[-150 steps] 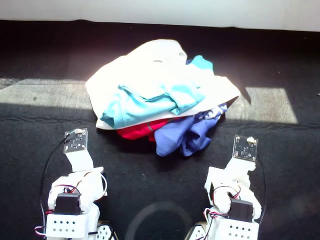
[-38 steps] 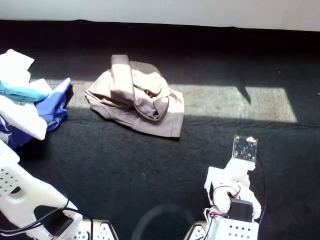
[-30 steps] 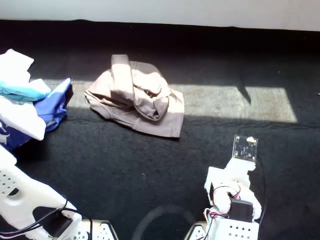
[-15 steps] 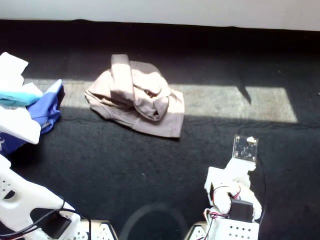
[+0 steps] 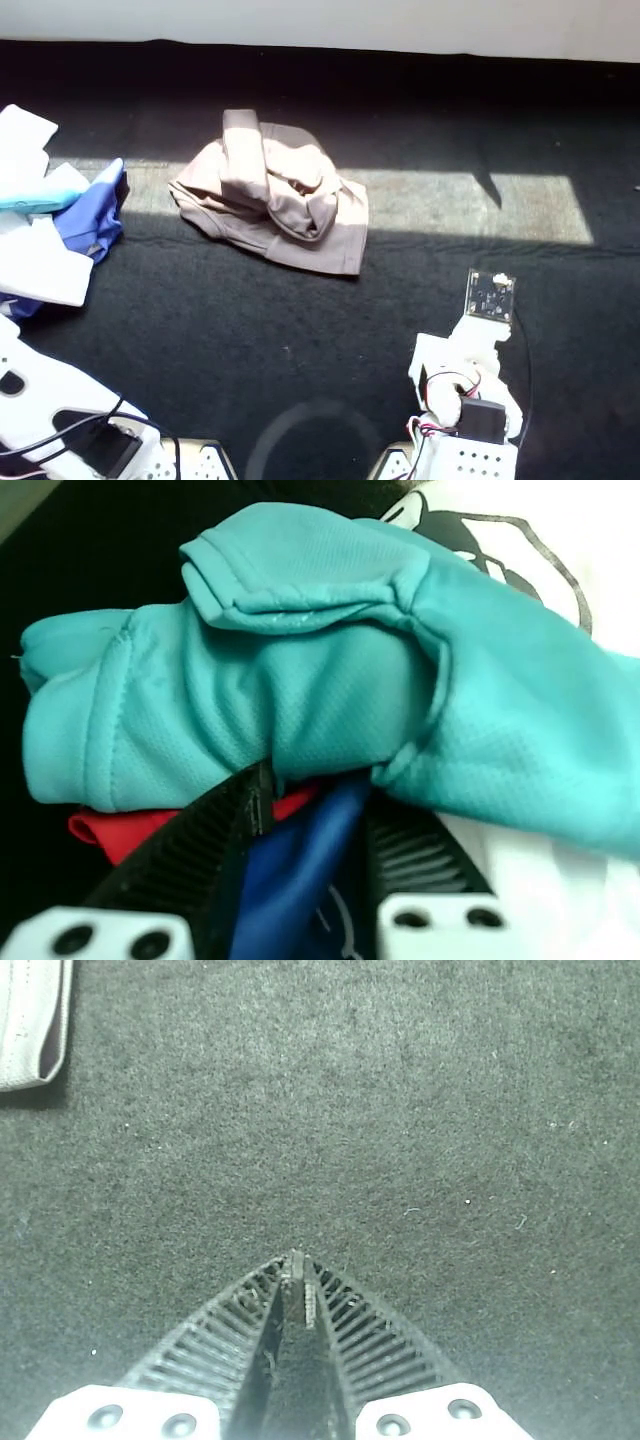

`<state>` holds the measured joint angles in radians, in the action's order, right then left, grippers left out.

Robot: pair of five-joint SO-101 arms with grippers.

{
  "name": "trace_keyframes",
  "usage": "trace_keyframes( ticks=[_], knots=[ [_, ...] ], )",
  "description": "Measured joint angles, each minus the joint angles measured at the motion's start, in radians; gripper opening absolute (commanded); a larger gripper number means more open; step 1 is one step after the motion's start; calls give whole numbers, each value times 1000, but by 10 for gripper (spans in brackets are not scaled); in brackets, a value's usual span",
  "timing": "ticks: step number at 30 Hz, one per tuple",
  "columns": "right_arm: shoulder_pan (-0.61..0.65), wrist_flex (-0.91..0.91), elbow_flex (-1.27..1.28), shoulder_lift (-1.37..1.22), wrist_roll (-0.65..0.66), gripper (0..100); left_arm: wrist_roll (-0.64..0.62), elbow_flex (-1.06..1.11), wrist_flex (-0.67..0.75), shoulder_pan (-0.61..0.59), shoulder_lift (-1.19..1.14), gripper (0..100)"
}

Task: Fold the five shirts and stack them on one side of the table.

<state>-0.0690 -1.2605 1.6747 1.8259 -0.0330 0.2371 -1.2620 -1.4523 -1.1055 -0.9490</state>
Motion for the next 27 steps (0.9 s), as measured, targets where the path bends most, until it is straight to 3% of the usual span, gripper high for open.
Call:
trace_keyframes(
  ticks=[10, 14, 20, 27],
  knots=[
    [0, 0, 0, 0, 0, 9, 5, -207, -180, 20, 149, 383],
    [0, 0, 0, 0, 0, 9, 5, -287, -296, 144, 253, 383],
    [0, 0, 0, 0, 0, 9, 5, -292, -316, 361, 321, 383],
    [0, 0, 0, 0, 0, 9, 5, -97, -318, 569, 328, 357]
  ],
)
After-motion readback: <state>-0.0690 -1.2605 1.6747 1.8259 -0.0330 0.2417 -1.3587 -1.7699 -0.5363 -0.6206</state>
